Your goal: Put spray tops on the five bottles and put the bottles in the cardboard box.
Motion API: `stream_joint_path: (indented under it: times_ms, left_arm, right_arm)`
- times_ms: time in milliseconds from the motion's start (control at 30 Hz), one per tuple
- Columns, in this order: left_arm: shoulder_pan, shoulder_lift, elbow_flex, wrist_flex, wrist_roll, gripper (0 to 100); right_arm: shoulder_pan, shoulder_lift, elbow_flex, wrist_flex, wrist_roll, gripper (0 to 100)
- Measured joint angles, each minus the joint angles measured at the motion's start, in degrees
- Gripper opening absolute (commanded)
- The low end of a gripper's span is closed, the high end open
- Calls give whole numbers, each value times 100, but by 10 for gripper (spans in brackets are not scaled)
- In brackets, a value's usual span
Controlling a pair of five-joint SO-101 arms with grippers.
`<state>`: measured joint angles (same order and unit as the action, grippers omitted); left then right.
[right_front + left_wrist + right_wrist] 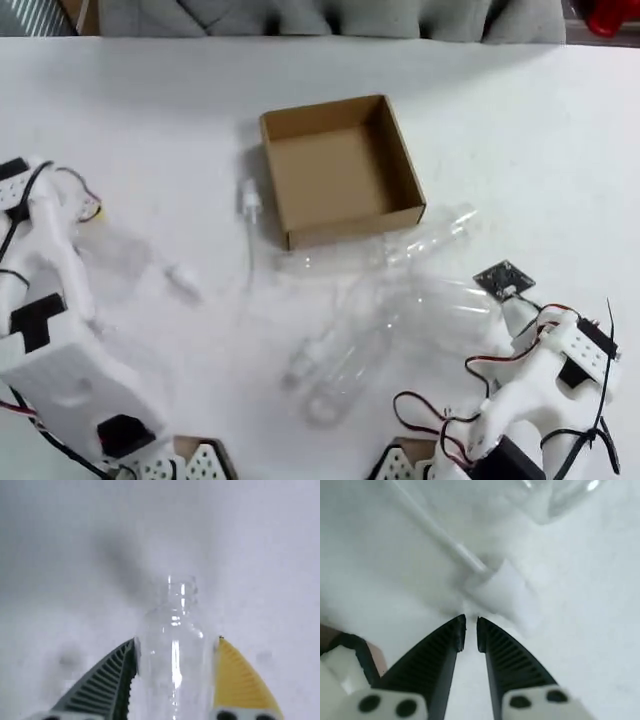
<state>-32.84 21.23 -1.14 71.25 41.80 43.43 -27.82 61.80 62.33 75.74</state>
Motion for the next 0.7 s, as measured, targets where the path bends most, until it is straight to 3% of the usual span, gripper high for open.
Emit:
stream_joint_path:
  times_ms: [200, 400, 700]
  left_arm:
    - [484, 0, -791, 756, -615, 20]
    - [712, 0, -1811, 1679, -1389, 20]
    - [1310, 0, -2963, 2646, -2048, 20]
  right_arm:
    - [0, -9, -404, 879, -53, 16]
    - [-79, -220, -888, 1354, -932, 16]
    - [-1714, -2391, -1029, 2602, -2391, 16]
